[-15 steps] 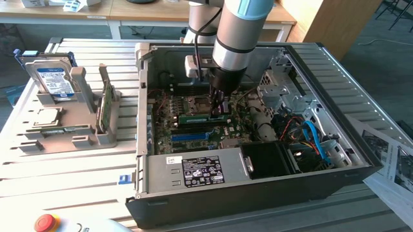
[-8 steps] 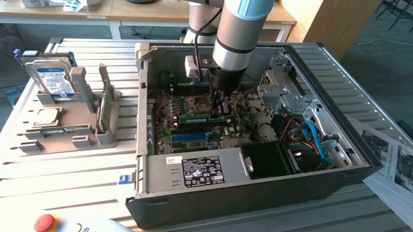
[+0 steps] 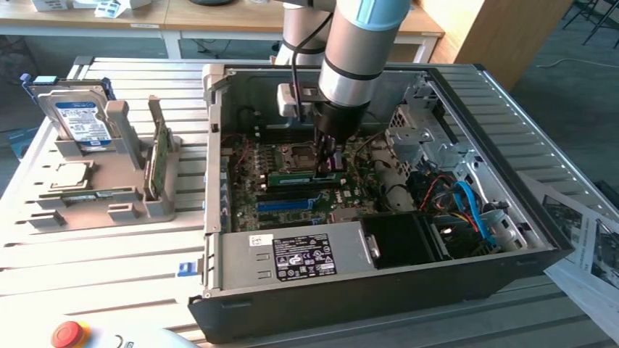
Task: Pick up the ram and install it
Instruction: 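Insert the ram into the slot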
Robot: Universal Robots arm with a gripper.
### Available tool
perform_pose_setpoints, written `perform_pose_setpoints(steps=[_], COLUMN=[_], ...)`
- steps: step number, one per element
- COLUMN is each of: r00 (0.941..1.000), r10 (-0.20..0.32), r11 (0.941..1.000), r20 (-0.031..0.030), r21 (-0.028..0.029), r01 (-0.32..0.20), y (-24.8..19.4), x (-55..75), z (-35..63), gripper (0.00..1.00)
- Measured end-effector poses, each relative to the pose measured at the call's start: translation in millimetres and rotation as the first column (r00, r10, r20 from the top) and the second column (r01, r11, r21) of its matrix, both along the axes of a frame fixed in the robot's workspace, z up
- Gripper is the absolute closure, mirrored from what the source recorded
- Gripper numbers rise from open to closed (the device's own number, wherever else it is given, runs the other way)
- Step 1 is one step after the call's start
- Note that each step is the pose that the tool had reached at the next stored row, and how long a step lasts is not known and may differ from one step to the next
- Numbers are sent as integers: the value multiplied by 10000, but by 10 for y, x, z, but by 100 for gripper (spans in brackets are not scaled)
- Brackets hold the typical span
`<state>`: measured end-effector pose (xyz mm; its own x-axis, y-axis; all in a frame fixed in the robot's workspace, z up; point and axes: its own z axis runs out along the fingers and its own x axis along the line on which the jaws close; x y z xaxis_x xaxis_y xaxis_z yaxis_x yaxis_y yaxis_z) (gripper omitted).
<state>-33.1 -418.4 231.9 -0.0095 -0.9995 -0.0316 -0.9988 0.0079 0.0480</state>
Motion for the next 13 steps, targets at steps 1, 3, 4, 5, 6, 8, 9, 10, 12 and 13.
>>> perform_pose_setpoints(steps=[1, 3, 4, 5, 6, 8, 9, 10, 12, 13], r00=[10000, 10000, 10000, 10000, 10000, 10000, 10000, 10000, 10000, 10000], r10=[0, 0, 0, 0, 0, 0, 0, 0, 0, 1], r11=[10000, 10000, 10000, 10000, 10000, 10000, 10000, 10000, 10000, 10000], r20=[0, 0, 0, 0, 0, 1, 1, 1, 1, 2], r21=[1, 2, -1, 0, 0, 0, -1, 0, 0, -1], r01=[0, 0, 0, 0, 0, 0, 0, 0, 0, -1], y=[0, 0, 0, 0, 0, 0, 0, 0, 1, 1], x=[0, 0, 0, 0, 0, 0, 0, 0, 0, 0], z=[-2, -7, -9, -12, -14, -19, -21, -23, -27, -30], gripper=[88, 88, 88, 88, 88, 88, 88, 88, 88, 88])
